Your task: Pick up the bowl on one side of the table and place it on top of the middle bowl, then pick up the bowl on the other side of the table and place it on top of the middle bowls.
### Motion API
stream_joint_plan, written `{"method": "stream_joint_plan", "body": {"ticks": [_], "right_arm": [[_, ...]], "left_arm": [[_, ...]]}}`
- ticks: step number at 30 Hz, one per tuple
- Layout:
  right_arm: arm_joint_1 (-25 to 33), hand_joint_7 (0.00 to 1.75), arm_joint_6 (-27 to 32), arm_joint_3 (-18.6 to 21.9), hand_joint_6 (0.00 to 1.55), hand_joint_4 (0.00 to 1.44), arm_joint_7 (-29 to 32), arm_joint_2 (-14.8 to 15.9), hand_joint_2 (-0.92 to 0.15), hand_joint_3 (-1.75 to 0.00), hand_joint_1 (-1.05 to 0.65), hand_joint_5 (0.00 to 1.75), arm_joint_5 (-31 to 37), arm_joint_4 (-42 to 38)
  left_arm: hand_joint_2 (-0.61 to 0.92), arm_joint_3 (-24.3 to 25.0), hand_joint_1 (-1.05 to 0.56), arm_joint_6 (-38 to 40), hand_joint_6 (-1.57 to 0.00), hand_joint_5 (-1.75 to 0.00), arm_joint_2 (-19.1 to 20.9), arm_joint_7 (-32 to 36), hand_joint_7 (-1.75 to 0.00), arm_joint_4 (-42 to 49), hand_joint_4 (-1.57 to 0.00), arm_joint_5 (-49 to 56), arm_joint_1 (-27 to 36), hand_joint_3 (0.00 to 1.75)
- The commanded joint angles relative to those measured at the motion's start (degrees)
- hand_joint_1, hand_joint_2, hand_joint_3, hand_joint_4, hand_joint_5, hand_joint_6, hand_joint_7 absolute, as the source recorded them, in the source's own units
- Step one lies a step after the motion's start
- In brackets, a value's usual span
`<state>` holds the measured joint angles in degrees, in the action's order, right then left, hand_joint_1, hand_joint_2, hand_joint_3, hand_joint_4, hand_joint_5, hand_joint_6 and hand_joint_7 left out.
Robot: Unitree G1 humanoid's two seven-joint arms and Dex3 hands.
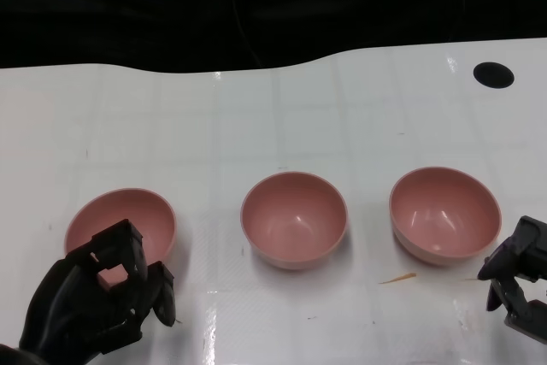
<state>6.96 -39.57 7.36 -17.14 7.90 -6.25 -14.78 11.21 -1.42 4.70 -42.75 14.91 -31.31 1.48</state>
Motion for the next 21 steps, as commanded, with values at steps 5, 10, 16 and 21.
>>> {"method": "stream_joint_plan", "body": {"ticks": [5, 10, 16, 21], "right_arm": [[0.22, 1.38, -0.17, 0.33, 0.73, 0.82, 0.63, 0.95, -0.76, -0.81, -0.09, 1.63, 0.06, 0.61], [-0.23, 1.39, -0.91, 0.35, 0.73, 0.82, 0.50, 0.99, -0.77, -0.81, -0.08, 1.64, 0.00, -0.33], [-0.24, 1.39, -0.93, 0.33, 0.72, 0.81, 0.35, 1.05, -0.76, -0.82, -0.09, 1.65, -0.24, -0.45], [-0.36, 1.39, -3.15, 0.69, 0.73, 0.82, 2.44, 1.10, -0.75, -0.83, -0.08, 1.64, 3.07, -1.23]], "left_arm": [[0.64, 0.52, -0.02, 0.63, -0.73, -1.75, 1.00, 0.21, -1.63, -0.99, -0.82, 0.03, 0.66, 1.16], [0.63, 0.67, -0.02, -0.10, -0.73, -1.75, 0.94, -0.58, -1.65, 0.30, -0.83, 0.06, 0.04, 1.18], [0.62, 0.59, -0.02, -0.01, -0.74, -1.75, 0.99, -0.44, -1.64, 0.12, -0.82, 0.17, 0.07, 1.17], [0.63, 0.61, -0.02, 0.36, -0.74, -1.75, 0.97, -0.16, -1.64, -0.26, -0.82, 0.06, 0.29, 1.17]]}}
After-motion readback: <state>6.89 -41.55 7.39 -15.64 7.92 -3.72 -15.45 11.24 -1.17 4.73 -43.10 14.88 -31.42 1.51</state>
